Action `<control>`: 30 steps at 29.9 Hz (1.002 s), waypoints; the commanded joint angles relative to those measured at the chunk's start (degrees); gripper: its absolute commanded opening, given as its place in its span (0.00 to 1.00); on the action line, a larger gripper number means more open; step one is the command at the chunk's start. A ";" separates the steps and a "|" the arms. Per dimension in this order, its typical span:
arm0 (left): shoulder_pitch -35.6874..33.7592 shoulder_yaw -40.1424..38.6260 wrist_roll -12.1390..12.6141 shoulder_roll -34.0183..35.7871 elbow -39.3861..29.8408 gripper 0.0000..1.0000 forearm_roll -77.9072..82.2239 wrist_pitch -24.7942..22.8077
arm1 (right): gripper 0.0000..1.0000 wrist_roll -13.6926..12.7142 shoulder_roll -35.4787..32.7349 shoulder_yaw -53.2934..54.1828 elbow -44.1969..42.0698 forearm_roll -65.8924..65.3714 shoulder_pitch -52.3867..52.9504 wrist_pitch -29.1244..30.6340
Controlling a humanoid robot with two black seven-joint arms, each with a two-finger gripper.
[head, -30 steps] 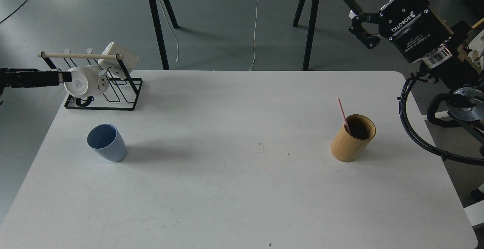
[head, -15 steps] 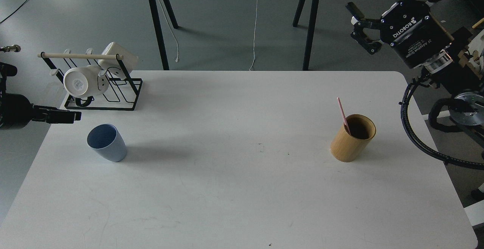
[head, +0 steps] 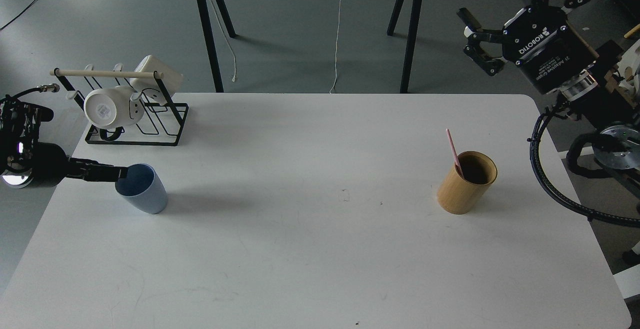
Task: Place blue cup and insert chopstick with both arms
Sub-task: 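Reach the left gripper to the tipped blue cup and grasp it, then lift the blue cup with the left gripper and swing it upright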
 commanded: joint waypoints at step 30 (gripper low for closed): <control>5.73 0.11 0.00 -5.85 7.12 0.27 -0.03 8.38 | 0.99 0.00 -0.08 0.17 -0.09 0.00 -2.21 0.00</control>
